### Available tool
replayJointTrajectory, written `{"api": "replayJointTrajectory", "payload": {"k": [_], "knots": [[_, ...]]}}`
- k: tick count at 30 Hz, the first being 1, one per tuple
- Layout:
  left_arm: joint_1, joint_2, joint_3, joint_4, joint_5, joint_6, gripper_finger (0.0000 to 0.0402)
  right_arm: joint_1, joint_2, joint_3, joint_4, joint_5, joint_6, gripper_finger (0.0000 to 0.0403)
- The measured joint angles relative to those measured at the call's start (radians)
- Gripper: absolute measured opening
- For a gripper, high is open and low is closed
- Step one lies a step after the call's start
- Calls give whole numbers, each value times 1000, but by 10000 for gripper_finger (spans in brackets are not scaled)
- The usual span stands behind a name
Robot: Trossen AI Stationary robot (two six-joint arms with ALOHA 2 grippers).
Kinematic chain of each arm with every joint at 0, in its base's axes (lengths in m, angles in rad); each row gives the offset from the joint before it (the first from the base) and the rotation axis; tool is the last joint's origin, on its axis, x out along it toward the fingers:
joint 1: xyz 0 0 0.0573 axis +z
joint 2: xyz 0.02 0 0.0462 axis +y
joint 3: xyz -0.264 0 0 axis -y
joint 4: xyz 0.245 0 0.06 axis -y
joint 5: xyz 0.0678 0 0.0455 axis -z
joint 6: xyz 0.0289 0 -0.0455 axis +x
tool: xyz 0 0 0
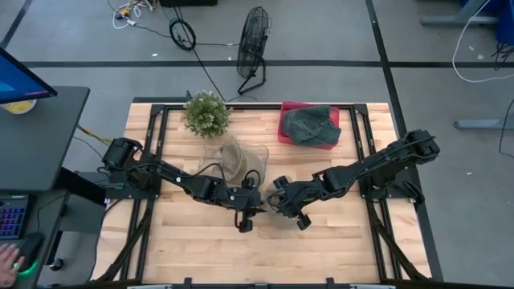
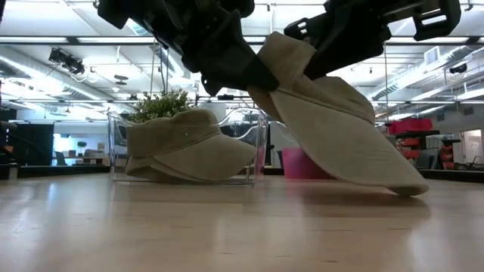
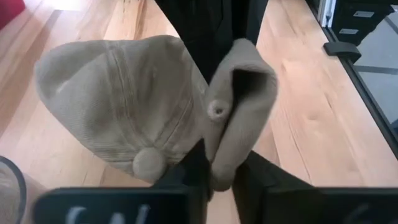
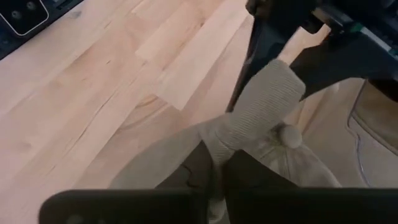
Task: Pick & Place hat
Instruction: Put the brown cap into the transparent bin
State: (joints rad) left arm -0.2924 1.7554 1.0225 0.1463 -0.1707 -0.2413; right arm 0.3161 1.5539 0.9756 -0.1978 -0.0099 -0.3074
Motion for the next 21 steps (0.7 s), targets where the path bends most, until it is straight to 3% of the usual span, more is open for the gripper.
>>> {"api": "replayJointTrajectory", "payload": {"k": [4,12,21], "knots": [[1,0,0,10,0,1,15,1,0,0,0,9,14,33],[0,-39,-2,5,-24,-16,18,8,-31,0,-33,136,65,68],[-7,-230,-1,-110,-169,43,18,94,-265,0,-215,166,288,128]]}}
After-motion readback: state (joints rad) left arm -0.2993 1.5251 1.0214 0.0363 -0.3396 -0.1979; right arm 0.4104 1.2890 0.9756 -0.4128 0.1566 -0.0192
